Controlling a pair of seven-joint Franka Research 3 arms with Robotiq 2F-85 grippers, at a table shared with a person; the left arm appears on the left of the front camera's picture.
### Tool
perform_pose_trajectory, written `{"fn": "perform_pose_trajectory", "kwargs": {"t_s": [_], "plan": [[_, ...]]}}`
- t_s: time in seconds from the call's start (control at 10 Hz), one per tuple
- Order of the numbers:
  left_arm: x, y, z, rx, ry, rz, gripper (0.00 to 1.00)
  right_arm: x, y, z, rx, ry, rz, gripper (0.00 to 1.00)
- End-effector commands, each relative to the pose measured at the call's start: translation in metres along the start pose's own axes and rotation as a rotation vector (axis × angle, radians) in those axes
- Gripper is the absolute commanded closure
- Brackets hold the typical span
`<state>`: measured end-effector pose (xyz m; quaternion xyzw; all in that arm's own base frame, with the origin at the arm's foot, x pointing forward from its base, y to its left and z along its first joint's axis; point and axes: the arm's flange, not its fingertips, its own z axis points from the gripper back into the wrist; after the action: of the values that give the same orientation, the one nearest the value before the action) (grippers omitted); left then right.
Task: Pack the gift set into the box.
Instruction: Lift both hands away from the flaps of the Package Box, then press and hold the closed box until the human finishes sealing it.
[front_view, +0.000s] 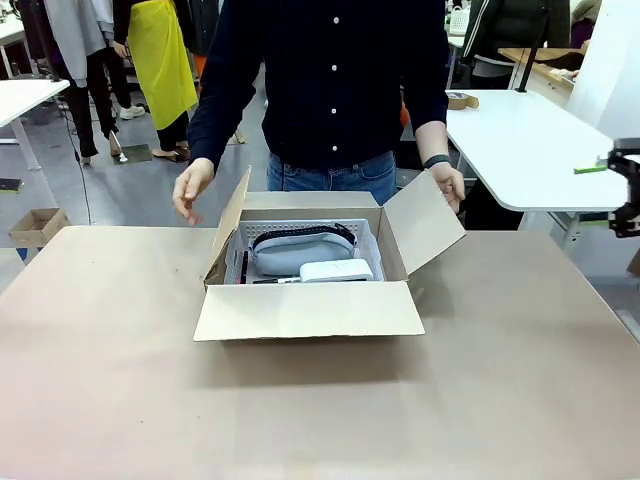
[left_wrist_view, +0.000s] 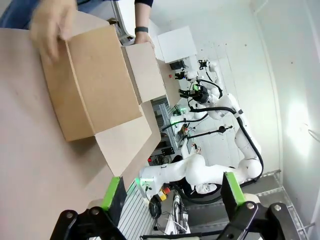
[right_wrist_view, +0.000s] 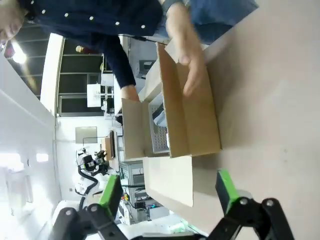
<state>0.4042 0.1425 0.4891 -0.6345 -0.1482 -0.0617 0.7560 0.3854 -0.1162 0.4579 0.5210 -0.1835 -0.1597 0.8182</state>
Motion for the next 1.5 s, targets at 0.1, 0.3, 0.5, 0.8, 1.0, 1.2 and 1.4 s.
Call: {"fn": "perform_pose_trajectory", "kwargs": {"t_s": [0.1,0.3,0.5,0.8,1.0,1.2,1.4], "plan": [[-0.003,-0.0015,-0.0005,0.006,0.002,0.002,0.0,0.003,0.0261,-0.0297,-0.151,0.073,0.053,0.0],[-0.003,-0.0015,-0.0005,0.006,0.002,0.002,0.0,0.003,0.0261,-0.0297,-0.151,0.073,0.053,0.0],[-0.003,-0.0015,-0.0005,0.006,0.002,0.002,0.0,0.003,0.0261,-0.0297,-0.151,0.073,0.053,0.0],[-0.003,-0.0015,-0.0005,0.006,0.002,0.002,0.0,0.003,0.0261,-0.0297,-0.151,0.073,0.053,0.0],[-0.003,-0.0015,-0.0005,0.006,0.002,0.002,0.0,0.003,0.0261,-0.0297,-0.151,0.073,0.053,0.0],[-0.003,-0.0015,-0.0005,0.006,0.002,0.002,0.0,0.003,0.0261,-0.0297,-0.151,0.073,0.053,0.0],[-0.003,-0.0015,-0.0005,0.006,0.002,0.002,0.0,0.003,0.0261,-0.0297,-0.151,0.073,0.053,0.0]]}}
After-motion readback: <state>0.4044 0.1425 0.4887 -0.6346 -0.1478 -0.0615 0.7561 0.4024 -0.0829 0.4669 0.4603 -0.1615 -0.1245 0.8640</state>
